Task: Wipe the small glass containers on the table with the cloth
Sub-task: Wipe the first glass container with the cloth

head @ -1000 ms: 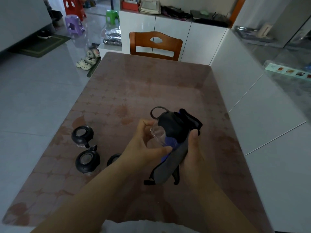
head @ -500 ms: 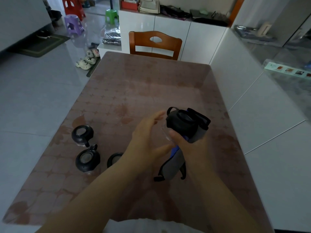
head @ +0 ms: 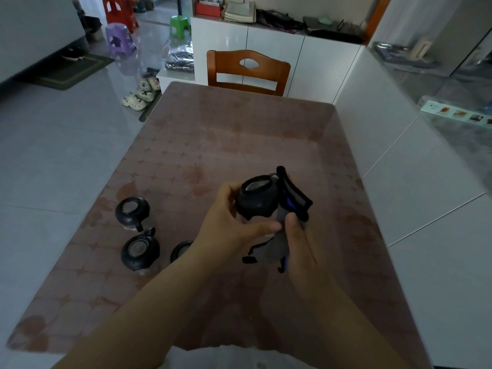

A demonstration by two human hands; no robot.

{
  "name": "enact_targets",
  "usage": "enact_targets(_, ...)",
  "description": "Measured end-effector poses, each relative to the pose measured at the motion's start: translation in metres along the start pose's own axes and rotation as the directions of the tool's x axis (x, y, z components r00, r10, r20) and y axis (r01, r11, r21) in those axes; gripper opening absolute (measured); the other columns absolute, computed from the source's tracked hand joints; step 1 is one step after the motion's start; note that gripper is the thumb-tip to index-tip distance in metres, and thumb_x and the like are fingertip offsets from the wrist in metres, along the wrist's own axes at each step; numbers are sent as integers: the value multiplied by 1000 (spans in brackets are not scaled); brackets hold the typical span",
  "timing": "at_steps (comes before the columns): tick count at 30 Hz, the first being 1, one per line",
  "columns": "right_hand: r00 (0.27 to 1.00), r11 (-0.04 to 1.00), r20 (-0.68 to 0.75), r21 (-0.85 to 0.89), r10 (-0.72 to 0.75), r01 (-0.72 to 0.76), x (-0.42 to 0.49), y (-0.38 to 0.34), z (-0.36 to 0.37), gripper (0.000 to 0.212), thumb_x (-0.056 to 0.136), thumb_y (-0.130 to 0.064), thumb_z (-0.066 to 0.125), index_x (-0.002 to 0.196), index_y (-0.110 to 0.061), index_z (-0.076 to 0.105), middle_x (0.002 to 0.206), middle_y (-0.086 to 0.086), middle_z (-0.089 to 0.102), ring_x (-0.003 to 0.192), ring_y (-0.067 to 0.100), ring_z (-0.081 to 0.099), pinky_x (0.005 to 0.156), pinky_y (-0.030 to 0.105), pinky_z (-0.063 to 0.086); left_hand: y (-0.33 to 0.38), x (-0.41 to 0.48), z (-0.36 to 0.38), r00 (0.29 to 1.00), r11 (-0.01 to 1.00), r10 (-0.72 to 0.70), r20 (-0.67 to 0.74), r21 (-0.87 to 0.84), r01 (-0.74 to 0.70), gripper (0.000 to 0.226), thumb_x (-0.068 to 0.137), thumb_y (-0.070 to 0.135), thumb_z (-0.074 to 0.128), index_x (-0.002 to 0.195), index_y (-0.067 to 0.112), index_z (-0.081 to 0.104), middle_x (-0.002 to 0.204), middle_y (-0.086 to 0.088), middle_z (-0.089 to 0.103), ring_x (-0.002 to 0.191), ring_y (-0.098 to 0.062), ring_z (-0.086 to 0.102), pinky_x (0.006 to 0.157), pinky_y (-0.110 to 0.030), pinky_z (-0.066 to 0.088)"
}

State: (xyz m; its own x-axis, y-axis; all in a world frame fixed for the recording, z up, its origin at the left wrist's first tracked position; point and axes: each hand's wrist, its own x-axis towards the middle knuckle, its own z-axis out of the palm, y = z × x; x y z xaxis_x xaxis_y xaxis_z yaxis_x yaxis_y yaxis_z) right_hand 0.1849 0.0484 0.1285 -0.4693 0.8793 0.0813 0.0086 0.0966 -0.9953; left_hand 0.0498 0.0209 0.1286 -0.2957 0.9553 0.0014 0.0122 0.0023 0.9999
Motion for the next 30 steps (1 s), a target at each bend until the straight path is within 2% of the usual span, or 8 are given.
enact_targets(3, 1000, 1000, -6, 7, -9, 9, 1, -4, -5, 33, 94, -38, 34, 123, -28, 47, 107, -19, 61, 100, -12, 57, 84, 6, 43, -9, 0, -6, 992, 990, -59, 112, -118, 73, 64, 55, 20, 90, 106, 23, 52, 102, 8, 63, 85, 2, 65, 70, -20, 53)
enact_targets(9, 955, 996, -291, 82, 52, -29, 0, -19, -3, 21, 94, -27, 37, 84, -31, 55, 82, -5, 64, 62, 2, 62, 54, 20, 46, -24, 2, -8, 971, 892, -135, 196, -403, 205, 71, 60, 26, 72, 126, 13, 50, 117, -5, 66, 101, -17, 65, 76, -20, 54)
enact_targets(12, 964, 978, -200, -152, -174, 145, -2, -16, 5, 21, 94, -38, 36, 110, -37, 50, 111, -19, 58, 100, -16, 54, 78, 4, 42, -24, 2, -8, 963, 853, -146, 229, -464, 239, 48, 72, 17, 61, 119, 17, 56, 104, 5, 73, 94, -10, 68, 75, -20, 54)
enact_targets(15, 936, 844, 30, -423, -351, 330, -2, 5, 7, 41, 97, -39, 32, 135, -27, 38, 143, -6, 42, 136, 6, 34, 111, 25, 31, -29, 2, -14, 939, 866, -150, 309, -418, 275, 69, 63, 30, 75, 128, 17, 53, 119, -4, 66, 108, -21, 62, 92, -37, 50)
enact_targets(19, 877, 724, 123, -518, -464, 456, 2, 8, 5, 41, 98, -33, 30, 134, -16, 39, 140, -4, 39, 138, 13, 29, 115, 30, 23, -31, 0, -16, 904, 862, -131, 407, -403, 307, 68, 48, 44, 89, 104, 17, 61, 74, 9, 67, 63, -5, 61, 61, -19, 51)
enact_targets(23, 827, 631, 187, -565, -531, 532, 1, 16, 7, 38, 94, -19, 42, 131, -12, 42, 139, 2, 33, 136, 20, 28, 116, 31, 25, -31, 1, -15, 930, 875, -123, 345, -405, 266, 75, 50, 49, 88, 110, 11, 62, 86, -5, 67, 77, -19, 62, 68, -26, 53)
enact_targets(26, 803, 600, 164, -584, -572, 547, 4, 16, 1, 31, 95, -20, 41, 125, -13, 47, 134, 2, 33, 131, 16, 32, 113, 30, 29, -30, -1, -16, 937, 883, -106, 332, -403, 243, 71, 59, 28, 81, 121, 5, 56, 99, -3, 72, 92, -19, 68, 76, -24, 54)
enact_targets(30, 856, 721, 45, -517, -515, 461, 7, 15, -15, 29, 98, -33, 33, 114, -17, 50, 125, -6, 41, 121, -5, 38, 104, 14, 33, -31, 0, -19, 951, 889, -117, 285, -397, 229, 69, 55, 24, 74, 119, 10, 56, 98, 0, 68, 93, -20, 64, 74, -22, 53)
